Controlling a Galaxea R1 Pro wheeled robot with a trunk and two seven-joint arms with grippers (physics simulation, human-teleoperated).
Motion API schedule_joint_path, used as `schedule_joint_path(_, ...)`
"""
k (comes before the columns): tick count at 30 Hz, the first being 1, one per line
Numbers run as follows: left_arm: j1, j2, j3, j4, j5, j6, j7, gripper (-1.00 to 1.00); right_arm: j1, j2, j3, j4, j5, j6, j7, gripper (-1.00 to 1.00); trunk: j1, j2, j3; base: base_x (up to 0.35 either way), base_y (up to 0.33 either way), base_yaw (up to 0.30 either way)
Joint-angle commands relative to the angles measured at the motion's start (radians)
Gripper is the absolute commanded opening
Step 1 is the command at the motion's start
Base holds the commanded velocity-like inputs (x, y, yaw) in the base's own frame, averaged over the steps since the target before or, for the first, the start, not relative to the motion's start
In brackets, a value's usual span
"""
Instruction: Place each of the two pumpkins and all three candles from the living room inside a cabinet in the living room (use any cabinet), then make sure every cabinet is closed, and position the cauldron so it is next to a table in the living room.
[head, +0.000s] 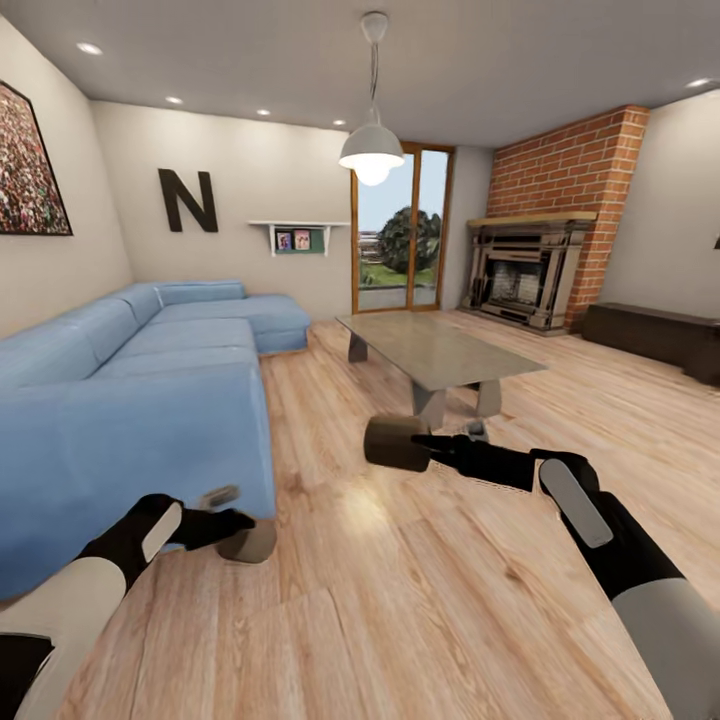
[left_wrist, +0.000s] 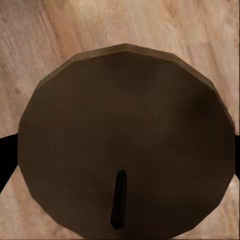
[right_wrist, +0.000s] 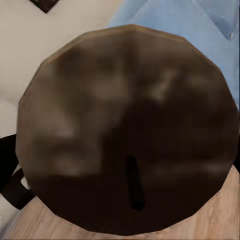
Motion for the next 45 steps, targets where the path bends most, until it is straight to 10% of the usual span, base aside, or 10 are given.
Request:
schedule_joint_path(1, 0.0, 0.003, -0.004, -0.003, -0.013, 0.007, -0.05, -1.0, -0.001, -0.001, -0.012, 0.004, -0.006, 0.004, 0.001, -1.0, -0.001, 0.0, 0.004, 0.0, 0.0, -0.223)
schedule_joint_path(11, 0.0, 0.024, -0.01, -0.006, -0.006, 0.018, -0.321, -1.0, -0.001, -0.001, -0.122, 0.115, -0.008, 0.006, -0.001, -1.0, -0.035, 0.061, 0.048, 0.0, 0.0, -0.223)
schedule_joint_path(23, 0.001, 0.026, -0.015, 0.002, -0.011, 0.018, -0.578, -1.0, -0.001, -0.001, -0.144, 0.185, -0.014, 0.004, -0.001, -1.0, -0.081, 0.145, 0.099, 0.0, 0.0, -0.223)
schedule_joint_path(27, 0.001, 0.026, -0.018, 0.005, -0.012, 0.018, -0.65, -1.0, -0.001, -0.001, -0.217, 0.209, -0.012, 0.005, -0.001, -1.0, -0.096, 0.173, 0.116, 0.0, 0.0, -0.223)
schedule_joint_path(45, 0.001, 0.019, -0.027, 0.006, -0.011, 0.018, -0.696, -1.0, -0.001, -0.001, -0.258, 0.245, -0.013, 0.004, -0.002, -1.0, -0.165, 0.299, 0.193, 0.0, 0.0, -0.223)
